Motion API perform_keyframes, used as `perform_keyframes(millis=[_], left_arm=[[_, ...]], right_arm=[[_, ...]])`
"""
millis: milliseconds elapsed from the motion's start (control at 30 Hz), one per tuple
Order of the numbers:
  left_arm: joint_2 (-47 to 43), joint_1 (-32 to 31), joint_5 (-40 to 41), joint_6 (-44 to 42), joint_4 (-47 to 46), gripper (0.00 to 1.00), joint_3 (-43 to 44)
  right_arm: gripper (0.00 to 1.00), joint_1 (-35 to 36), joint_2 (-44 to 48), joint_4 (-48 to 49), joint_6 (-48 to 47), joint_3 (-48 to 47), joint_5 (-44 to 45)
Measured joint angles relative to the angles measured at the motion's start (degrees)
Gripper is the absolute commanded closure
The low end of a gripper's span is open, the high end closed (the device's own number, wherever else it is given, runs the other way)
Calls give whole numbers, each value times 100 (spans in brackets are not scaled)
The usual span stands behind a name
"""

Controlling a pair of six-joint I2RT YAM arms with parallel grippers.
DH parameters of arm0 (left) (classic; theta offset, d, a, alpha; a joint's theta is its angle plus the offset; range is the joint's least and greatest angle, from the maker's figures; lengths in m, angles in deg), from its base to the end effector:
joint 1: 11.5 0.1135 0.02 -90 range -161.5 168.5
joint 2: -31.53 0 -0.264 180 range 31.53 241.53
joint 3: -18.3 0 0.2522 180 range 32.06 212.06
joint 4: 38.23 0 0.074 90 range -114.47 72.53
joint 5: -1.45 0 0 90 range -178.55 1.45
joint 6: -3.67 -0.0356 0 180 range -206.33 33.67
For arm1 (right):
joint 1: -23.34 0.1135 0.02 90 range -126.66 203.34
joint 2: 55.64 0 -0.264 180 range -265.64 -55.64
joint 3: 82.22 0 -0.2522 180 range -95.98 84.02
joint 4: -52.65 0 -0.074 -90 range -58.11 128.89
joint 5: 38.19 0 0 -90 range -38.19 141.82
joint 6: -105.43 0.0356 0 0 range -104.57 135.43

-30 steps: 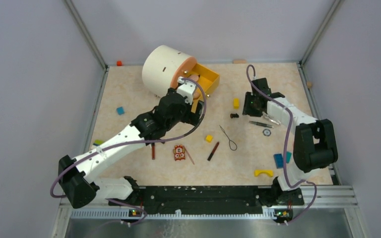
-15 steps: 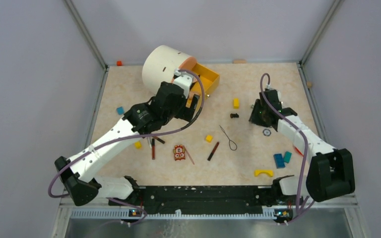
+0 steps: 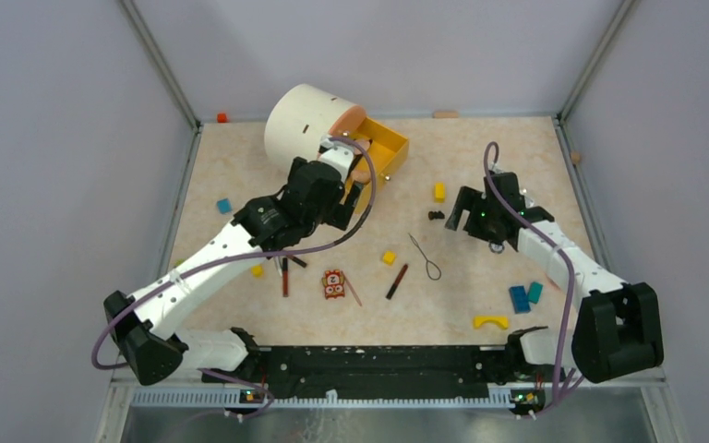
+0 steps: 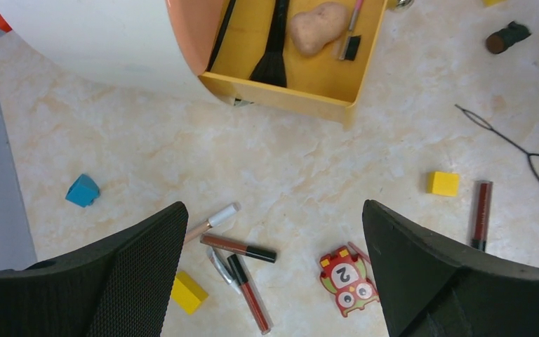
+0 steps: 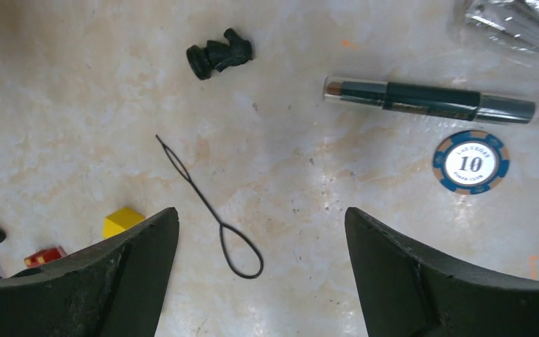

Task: Organize the makeup
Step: Pick up the makeup tool from the center of the board.

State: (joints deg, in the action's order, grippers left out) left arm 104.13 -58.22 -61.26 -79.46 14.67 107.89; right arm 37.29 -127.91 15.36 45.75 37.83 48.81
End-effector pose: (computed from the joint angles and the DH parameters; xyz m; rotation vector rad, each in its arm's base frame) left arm 0.1955 -0.1838 0.3772 0.4717 2.0661 -0.0283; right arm 0.2490 0.0638 0.2277 0.3291 2.4558 0.4035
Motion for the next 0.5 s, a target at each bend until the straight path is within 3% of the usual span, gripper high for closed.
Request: perform_keyframes(millis=[200, 500], left_arm=[[-2, 271, -4, -114, -310, 1, -461], [-72, 437, -92, -144, -483, 1, -614]], right_arm=[[12, 0, -284, -538, -79, -535, 577], [13, 0, -348, -726, -164, -584, 581]])
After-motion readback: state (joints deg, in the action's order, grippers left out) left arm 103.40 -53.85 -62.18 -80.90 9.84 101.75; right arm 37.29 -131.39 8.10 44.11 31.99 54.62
